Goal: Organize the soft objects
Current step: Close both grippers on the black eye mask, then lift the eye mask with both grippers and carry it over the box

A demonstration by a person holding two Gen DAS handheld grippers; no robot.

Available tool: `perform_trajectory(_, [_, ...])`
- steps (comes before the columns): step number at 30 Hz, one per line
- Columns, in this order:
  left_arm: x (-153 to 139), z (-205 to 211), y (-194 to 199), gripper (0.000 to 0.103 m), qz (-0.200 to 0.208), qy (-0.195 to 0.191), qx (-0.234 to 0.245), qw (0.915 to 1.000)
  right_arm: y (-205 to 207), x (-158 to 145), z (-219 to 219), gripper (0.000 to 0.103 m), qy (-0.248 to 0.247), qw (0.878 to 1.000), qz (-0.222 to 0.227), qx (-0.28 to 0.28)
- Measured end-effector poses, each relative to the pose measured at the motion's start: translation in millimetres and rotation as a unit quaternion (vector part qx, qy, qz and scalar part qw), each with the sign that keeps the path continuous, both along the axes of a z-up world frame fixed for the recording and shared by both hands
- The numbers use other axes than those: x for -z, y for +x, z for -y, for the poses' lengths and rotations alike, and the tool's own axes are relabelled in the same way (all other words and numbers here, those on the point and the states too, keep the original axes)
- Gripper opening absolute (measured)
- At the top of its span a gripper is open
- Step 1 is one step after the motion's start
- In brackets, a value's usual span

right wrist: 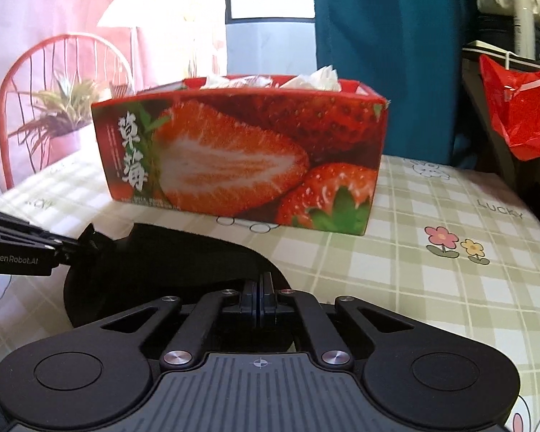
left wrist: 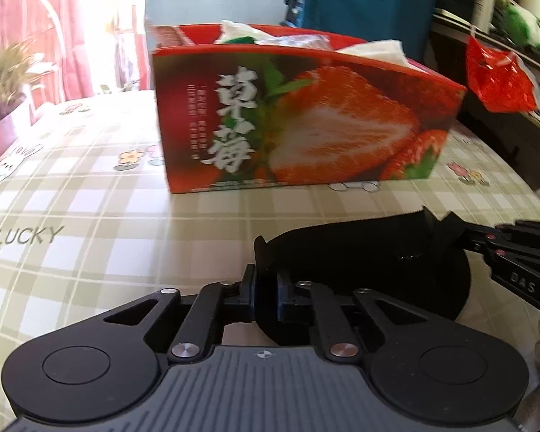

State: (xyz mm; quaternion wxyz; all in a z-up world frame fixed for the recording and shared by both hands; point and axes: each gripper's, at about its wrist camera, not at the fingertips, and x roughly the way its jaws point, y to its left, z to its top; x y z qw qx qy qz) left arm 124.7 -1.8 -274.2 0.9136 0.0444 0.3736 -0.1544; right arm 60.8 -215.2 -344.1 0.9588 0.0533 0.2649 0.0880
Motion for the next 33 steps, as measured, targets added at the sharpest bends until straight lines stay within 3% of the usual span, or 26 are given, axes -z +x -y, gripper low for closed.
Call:
perform_trajectory(5, [-8.4,-18.8,0.3,0.007,0.01,-0.021,-0.032,0.9992,-0.4,-0.4,9.8,0.001,0.018,0.999,0.004,0.028])
perform_trajectory(14, [-26.4,-19.3,-3.7,0.006,0.057,-0.026,-0.024,0.9978,-7.8,-18.4,14.4,0.001,0.023,0.998,0.043,0.035])
perform_trajectory(22, [-68.6,-31.5,0.0,0.006,0.116,-0.056,-0.04,0.9908,1.9,-59.6,29.0,0.001,0.045,0.994,0.093,0.038])
perform_trajectory(33, [-131.5,-26.4,26.6,0.006,0.18,-0.082,-0.048,0.979,50.3,-134.2,44.0,0.001,0.039,0.984,0.171,0.021])
